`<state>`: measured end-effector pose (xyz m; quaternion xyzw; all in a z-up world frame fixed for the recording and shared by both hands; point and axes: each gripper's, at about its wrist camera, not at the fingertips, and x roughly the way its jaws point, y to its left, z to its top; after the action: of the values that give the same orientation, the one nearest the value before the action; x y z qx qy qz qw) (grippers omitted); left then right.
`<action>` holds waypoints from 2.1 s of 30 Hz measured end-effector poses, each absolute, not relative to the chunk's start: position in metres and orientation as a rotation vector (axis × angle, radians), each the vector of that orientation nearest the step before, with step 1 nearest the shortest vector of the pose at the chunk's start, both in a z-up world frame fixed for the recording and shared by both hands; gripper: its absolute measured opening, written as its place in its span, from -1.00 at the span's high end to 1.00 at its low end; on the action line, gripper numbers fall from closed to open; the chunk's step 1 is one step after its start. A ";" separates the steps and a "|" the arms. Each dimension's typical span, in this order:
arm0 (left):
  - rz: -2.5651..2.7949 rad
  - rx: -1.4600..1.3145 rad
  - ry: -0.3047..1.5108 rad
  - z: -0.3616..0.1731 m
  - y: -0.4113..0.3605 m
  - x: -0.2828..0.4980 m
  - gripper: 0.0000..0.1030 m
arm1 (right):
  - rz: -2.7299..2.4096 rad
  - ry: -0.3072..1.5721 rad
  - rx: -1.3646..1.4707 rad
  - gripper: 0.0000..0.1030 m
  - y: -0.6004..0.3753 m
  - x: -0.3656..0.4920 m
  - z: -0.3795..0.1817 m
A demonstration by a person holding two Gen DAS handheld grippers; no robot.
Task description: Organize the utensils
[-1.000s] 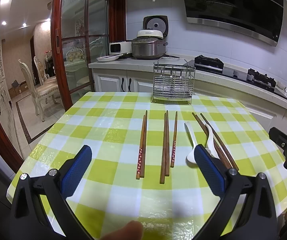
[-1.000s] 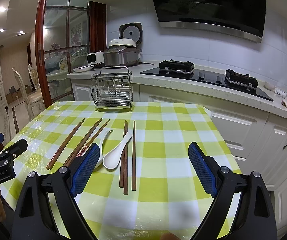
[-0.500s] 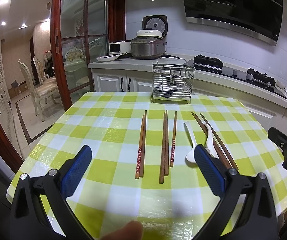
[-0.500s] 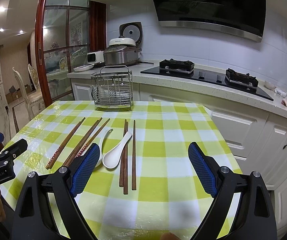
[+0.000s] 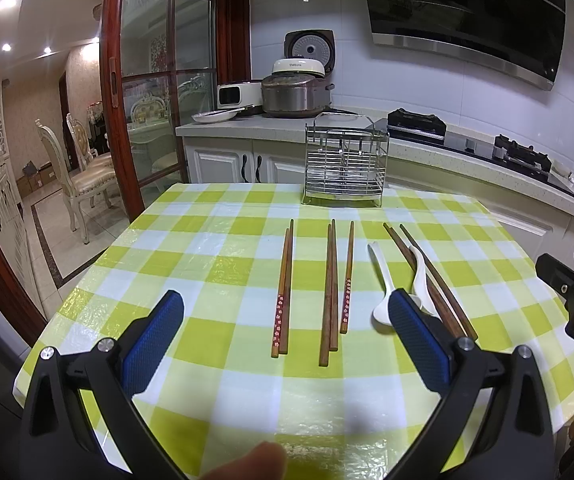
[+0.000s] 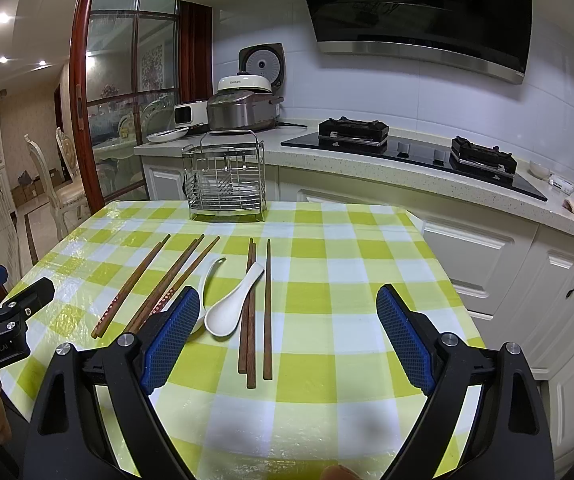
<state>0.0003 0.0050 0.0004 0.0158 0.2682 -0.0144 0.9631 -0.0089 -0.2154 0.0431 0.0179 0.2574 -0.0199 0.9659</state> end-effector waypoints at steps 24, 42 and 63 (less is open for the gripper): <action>-0.046 0.040 0.614 -0.014 0.002 0.028 -0.92 | -0.043 0.603 0.047 -0.65 -0.219 0.022 0.020; -0.215 0.054 0.947 -0.040 0.026 0.204 -0.38 | 0.102 1.003 0.129 -0.64 -0.246 0.211 -0.014; -0.202 0.076 1.041 -0.084 0.031 0.276 0.42 | 0.101 1.074 0.098 -0.44 -0.246 0.267 -0.046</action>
<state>0.2763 0.0309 -0.0843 0.0360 0.4962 -0.0962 0.8621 0.2669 -0.2458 -0.0459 0.0465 0.5110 0.0479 0.8570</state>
